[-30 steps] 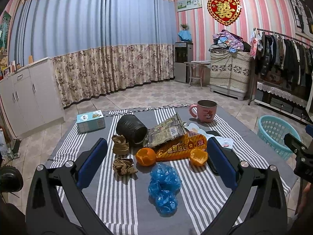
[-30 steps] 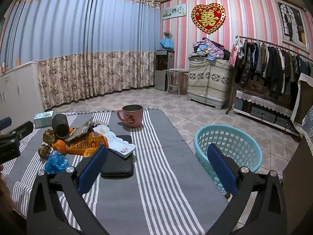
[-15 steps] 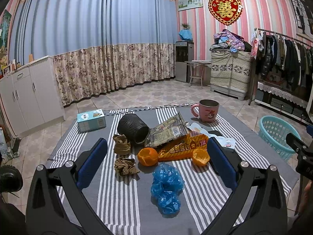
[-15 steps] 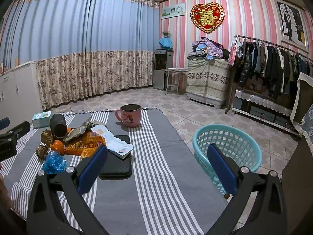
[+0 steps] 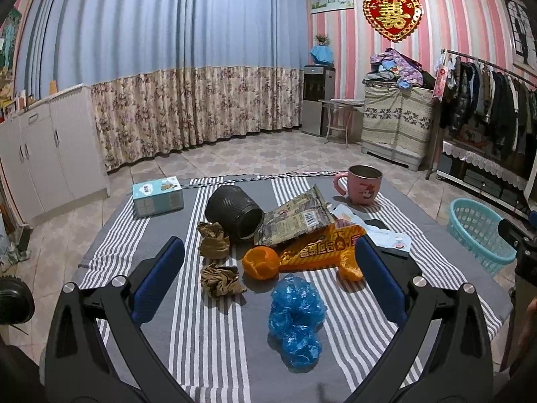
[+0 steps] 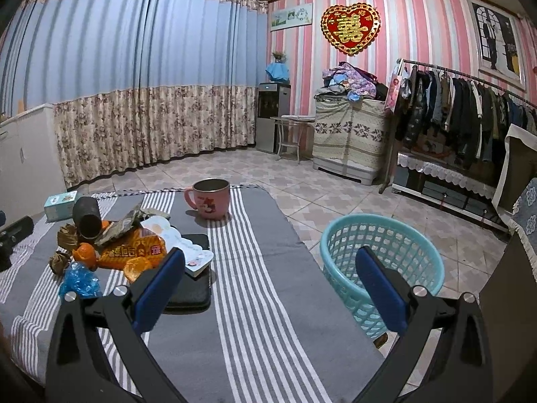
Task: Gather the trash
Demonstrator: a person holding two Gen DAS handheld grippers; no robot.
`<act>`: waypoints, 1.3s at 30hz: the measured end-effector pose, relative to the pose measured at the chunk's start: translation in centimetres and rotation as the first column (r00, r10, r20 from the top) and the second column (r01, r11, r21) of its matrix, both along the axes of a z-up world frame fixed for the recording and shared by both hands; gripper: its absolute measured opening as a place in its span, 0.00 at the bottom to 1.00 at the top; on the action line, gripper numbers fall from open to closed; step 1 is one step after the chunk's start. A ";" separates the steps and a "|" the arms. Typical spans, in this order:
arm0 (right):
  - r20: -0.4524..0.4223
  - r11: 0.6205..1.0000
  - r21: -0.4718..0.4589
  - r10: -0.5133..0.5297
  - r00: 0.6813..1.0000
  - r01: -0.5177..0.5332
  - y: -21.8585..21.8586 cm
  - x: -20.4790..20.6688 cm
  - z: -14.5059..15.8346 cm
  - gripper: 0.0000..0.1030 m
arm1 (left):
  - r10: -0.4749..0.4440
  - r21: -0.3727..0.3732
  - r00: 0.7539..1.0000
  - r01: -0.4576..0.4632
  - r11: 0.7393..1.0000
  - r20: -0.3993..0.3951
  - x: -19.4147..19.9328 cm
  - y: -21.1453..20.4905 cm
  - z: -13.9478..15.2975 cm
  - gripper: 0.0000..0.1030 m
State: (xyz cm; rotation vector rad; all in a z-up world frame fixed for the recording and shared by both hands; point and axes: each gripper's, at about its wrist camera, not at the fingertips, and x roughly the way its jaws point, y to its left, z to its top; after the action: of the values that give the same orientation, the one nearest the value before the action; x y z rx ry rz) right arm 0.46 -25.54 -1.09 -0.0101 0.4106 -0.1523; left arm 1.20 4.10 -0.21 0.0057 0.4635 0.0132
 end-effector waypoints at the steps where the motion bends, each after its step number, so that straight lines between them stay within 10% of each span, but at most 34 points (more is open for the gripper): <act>1: -0.003 1.000 -0.001 -0.001 1.000 0.001 0.0 0.1 -0.1 0.96 | 0.006 0.006 1.000 -0.006 1.000 -0.001 0.1 0.1 -0.2 0.95; 26: -0.108 0.996 -0.033 -0.089 0.990 0.086 -1.3 2.9 -3.4 0.96 | 0.040 0.086 0.986 -0.027 0.996 -0.164 5.6 3.9 -5.9 0.95; 32: -0.122 0.998 -0.016 -0.069 0.990 0.068 -0.7 3.4 -3.4 0.96 | 0.015 0.060 0.963 0.001 0.998 -0.268 7.9 5.4 -8.2 0.84; 39: -0.144 0.998 -0.029 -0.052 0.988 0.048 1.2 3.7 -3.4 0.96 | -0.049 -0.007 0.936 0.050 0.999 -0.347 9.8 6.5 -9.7 0.44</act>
State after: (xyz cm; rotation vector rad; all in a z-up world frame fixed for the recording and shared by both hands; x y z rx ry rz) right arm 4.15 -24.31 -4.48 -0.0358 0.5546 -0.2072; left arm 10.98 10.57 -9.92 0.0220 0.8179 -0.0377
